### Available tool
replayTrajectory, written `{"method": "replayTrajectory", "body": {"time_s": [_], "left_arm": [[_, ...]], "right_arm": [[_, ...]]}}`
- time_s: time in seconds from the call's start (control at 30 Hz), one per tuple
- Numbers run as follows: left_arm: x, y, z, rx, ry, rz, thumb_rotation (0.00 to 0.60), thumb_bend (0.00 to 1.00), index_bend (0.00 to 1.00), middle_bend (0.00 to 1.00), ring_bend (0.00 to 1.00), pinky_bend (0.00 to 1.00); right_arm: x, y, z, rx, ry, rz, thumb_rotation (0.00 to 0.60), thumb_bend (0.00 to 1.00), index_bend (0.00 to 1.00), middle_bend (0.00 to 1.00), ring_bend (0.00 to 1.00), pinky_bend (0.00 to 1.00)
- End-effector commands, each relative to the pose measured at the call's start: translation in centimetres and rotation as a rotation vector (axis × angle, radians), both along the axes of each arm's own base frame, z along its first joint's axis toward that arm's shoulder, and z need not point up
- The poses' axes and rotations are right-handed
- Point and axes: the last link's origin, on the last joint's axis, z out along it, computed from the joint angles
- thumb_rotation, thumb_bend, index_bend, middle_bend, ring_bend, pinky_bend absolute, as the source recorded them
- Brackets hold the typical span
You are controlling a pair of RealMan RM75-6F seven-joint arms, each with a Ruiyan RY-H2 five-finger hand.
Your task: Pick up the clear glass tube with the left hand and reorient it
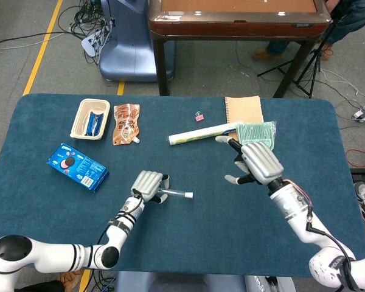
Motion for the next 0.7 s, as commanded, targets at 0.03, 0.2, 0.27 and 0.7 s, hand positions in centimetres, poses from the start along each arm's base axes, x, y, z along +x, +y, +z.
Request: {"method": "replayTrajectory", "body": {"time_s": [0.03, 0.2, 0.27, 0.7], "left_arm": [[0.0, 0.3, -0.8, 0.003, 0.014, 0.017, 0.6, 0.27, 0.65, 1.0, 1.0, 0.94], [-0.1, 0.5, -1.6, 0.003, 0.039, 0.031, 0.6, 0.27, 0.63, 1.0, 1.0, 0.94], [-0.2, 0.4, -1.8, 0.0, 0.048, 0.033, 0.6, 0.27, 0.61, 1.0, 1.0, 0.94], [-0.2, -0.1, -1.1, -0.002, 0.086, 0.017, 0.6, 0.27, 0.4, 1.0, 1.0, 0.94]], "right_arm": [[-0.2, 0.0, 0.1, -0.001, 0.0, -0.003, 0.6, 0.14, 0.2, 1.0, 1.0, 1.0], [-0.4, -0.1, 0.2, 0.001, -0.001, -0.008, 0.6, 0.14, 0.2, 1.0, 1.0, 1.0], [-0.4, -0.2, 0.2, 0.001, -0.002, -0.009, 0.6, 0.14, 0.2, 1.0, 1.0, 1.0], [-0.4, -0.1, 0.8, -0.015, -0.007, -0.014, 0.6, 0.14, 0.2, 1.0, 1.0, 1.0]]}}
